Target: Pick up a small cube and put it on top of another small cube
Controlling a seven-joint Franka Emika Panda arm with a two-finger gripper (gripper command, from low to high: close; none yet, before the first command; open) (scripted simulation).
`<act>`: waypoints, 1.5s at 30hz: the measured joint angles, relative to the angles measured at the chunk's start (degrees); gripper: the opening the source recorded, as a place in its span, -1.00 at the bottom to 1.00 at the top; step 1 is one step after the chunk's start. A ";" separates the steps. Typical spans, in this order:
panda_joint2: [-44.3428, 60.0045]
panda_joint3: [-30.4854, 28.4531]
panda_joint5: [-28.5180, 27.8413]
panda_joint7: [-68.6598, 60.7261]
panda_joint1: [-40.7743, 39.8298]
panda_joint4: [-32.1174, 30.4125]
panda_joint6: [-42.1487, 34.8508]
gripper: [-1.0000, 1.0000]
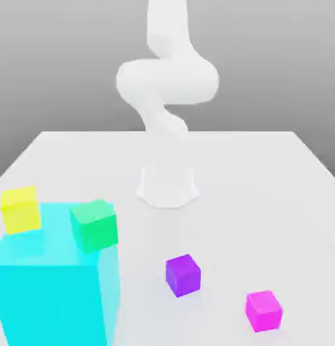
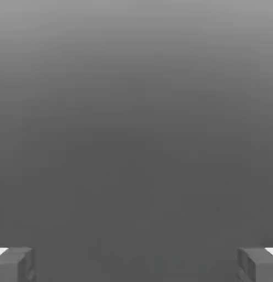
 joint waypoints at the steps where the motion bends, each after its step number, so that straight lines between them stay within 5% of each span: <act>1: 2.08 -0.22 -0.04 -0.93 0.47 -1.56 1.49 0.00; 18: 38.63 -2.06 0.02 -17.57 6.51 -27.90 27.28 0.00; 25: 53.30 -0.50 1.63 -19.72 5.48 -27.24 39.16 0.00; 26: 55.30 -0.18 1.72 -19.79 5.19 -26.91 40.82 -1.00; 33: 55.77 -0.04 1.49 -19.59 5.00 -26.83 41.17 -1.00; 40: 42.79 -0.47 0.11 -18.59 5.09 -29.07 30.43 -1.00; 45: 41.11 -0.09 -1.76 -21.90 5.95 -21.61 22.30 -1.00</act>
